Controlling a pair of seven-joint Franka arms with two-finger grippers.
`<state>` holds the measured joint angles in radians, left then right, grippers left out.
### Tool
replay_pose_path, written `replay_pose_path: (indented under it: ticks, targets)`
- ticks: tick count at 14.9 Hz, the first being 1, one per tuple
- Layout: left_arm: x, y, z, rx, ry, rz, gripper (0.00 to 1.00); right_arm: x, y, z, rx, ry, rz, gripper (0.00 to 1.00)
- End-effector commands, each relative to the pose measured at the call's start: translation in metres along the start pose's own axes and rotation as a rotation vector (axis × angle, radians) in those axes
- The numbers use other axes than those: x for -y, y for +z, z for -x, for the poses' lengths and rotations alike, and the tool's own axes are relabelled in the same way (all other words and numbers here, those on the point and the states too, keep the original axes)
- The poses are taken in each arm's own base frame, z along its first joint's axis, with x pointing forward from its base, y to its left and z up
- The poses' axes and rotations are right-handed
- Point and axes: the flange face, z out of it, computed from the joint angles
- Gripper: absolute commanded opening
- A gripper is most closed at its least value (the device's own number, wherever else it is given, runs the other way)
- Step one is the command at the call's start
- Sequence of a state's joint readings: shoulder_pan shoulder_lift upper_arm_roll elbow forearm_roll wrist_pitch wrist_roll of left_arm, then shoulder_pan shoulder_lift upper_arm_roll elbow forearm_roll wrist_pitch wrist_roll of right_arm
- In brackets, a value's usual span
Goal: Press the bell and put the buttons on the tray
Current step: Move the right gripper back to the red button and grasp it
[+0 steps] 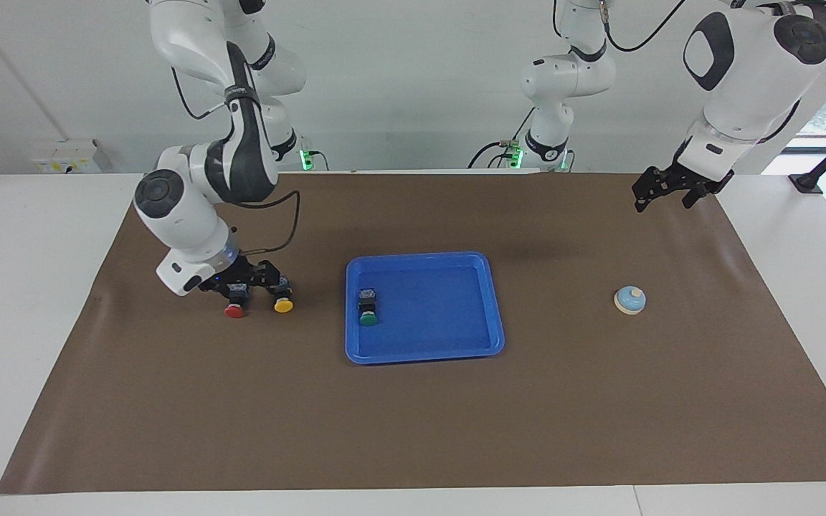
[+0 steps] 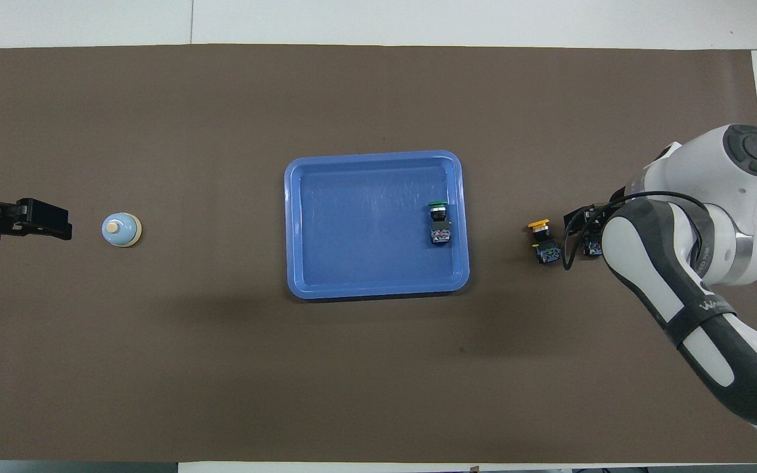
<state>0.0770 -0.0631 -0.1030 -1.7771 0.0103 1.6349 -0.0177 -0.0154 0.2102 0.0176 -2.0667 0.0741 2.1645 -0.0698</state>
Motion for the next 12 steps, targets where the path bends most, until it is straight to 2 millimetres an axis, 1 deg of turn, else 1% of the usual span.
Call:
replay_pose_path:
  ticks: [1,4,5,8,9,10,11,12]
  targets:
    - [0.001,-0.004,0.002,-0.015,-0.004,0.001,1.0,-0.013,0.001,0.017,-0.019,0.007,-0.006,1.0]
    - [0.001,-0.004,0.002,-0.015,-0.004,0.001,1.0,-0.019,0.012,0.025,-0.011,0.002,-0.006,1.0]
    - [0.001,-0.004,0.002,-0.015,-0.004,0.001,1.0,-0.021,0.014,0.027,-0.019,0.004,-0.005,0.97]
    - [0.001,-0.004,0.002,-0.015,-0.004,0.001,1.0,-0.021,0.019,0.03,-0.034,0.011,-0.002,0.74]
    - [0.001,-0.004,0.002,-0.015,-0.004,0.001,1.0,-0.021,0.022,0.031,-0.029,0.015,-0.002,0.7]
    - [0.001,-0.004,0.002,-0.015,-0.004,0.001,1.0,-0.02,0.025,0.032,-0.024,0.016,-0.003,0.64]
    - [0.001,-0.004,0.002,-0.015,-0.004,0.001,1.0,-0.021,0.023,0.03,-0.029,0.019,-0.004,0.4]
    - [0.001,-0.004,0.002,-0.015,-0.004,0.001,1.0,-0.021,0.021,0.028,-0.031,0.018,-0.004,0.2]
